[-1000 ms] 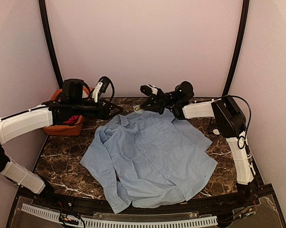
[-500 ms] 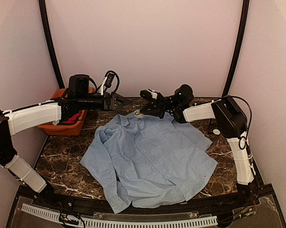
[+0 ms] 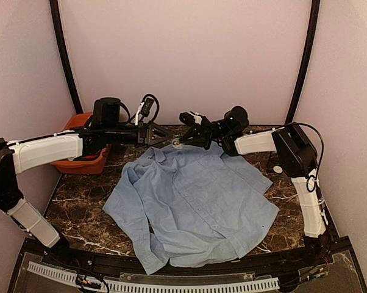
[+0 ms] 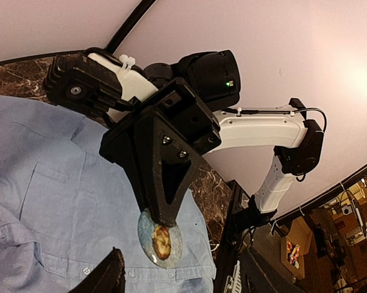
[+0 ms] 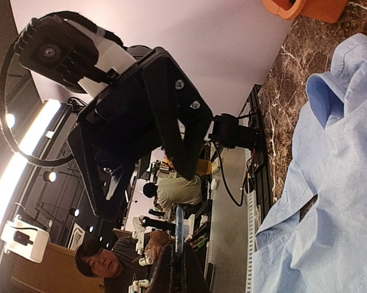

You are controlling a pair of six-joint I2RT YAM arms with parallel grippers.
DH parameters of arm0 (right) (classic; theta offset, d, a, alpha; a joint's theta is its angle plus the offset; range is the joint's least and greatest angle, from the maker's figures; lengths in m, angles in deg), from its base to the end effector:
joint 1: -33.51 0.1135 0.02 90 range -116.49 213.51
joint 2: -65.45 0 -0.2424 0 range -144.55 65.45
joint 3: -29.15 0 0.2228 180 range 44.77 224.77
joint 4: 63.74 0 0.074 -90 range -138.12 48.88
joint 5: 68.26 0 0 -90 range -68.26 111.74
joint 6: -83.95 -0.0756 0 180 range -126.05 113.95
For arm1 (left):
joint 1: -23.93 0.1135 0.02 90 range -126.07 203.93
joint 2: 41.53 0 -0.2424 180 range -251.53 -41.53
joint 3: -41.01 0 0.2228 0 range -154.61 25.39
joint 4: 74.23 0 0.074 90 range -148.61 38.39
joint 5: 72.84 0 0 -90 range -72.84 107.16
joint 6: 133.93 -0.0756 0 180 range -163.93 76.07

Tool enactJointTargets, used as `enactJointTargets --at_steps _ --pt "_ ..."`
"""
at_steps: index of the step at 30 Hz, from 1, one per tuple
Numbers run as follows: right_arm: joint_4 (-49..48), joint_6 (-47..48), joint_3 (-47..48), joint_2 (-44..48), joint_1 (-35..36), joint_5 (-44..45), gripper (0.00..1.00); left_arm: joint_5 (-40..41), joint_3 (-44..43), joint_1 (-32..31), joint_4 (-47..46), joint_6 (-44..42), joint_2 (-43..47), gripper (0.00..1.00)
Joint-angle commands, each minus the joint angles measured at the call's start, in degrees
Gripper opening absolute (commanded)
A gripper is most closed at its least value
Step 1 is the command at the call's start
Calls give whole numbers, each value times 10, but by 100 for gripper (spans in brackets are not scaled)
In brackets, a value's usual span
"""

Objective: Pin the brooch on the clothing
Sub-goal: Pass from the right arm to the left

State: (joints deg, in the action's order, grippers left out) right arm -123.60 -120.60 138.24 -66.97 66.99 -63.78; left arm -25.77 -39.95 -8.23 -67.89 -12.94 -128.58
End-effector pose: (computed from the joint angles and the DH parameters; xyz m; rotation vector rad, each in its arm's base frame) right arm 0.3357 0.3124 0.2518 0.7222 -1.8926 -2.0961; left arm 0.2735 -0.2328 0.3041 0.6137 1.8754 -1.4220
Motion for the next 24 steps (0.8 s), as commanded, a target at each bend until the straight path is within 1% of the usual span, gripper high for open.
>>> enactJointTargets --at_steps 1,6,9,12,16,17,19,24 --pt "-166 -99 17 18 0 -22 0 -18 -4 -5 8 8 -17 63" --pt "-168 -94 13 18 0 -26 0 -32 -4 -8 -14 26 -31 57" --pt "-162 -87 12 21 0 -31 0 -33 -4 -10 -22 29 -38 56" --pt "-149 -77 13 21 0 -37 0 -43 2 -10 -53 50 -44 52" --pt "-149 -75 10 17 0 -38 0 -46 6 -11 -75 66 -47 46" --pt "-150 -75 9 16 0 -37 0 -48 6 -11 -77 69 -48 42" --pt "-151 -75 8 15 1 -38 0 -52 4 -12 -80 72 -51 38" --pt "-156 -73 8 16 1 -46 0 -61 0 -15 -68 68 -58 38"
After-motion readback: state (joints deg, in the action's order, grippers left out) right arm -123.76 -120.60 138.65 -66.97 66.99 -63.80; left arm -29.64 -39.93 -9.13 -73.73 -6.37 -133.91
